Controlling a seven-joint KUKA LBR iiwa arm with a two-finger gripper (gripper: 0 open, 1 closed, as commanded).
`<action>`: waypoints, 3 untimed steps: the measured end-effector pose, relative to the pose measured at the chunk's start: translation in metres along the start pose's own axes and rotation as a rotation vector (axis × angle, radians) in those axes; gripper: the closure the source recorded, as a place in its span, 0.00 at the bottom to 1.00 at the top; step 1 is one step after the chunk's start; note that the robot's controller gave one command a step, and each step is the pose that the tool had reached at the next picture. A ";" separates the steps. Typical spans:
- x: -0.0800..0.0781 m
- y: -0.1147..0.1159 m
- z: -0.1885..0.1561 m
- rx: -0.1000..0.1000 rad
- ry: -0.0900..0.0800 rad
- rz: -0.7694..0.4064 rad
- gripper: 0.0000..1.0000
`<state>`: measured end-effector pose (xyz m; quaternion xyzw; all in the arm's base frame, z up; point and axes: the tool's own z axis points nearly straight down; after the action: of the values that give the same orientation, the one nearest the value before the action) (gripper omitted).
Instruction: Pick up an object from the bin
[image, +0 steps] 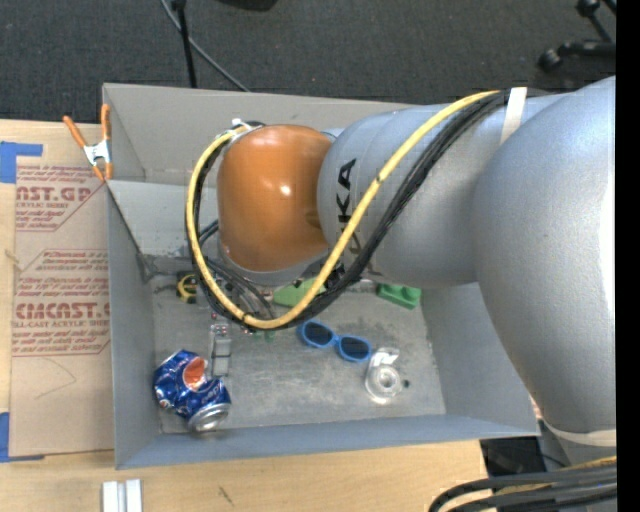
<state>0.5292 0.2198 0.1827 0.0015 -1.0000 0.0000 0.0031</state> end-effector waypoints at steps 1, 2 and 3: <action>-0.034 -0.001 0.093 0.002 -0.003 -0.202 0.00; 0.016 0.007 0.107 0.002 -0.024 -0.624 0.00; 0.016 0.006 0.108 0.002 -0.025 -0.622 1.00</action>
Offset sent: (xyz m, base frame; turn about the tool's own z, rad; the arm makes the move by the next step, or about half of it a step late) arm 0.0348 -0.0011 -0.0893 -0.2010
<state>0.5127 0.2257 0.0748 0.3073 -0.9516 0.0001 -0.0091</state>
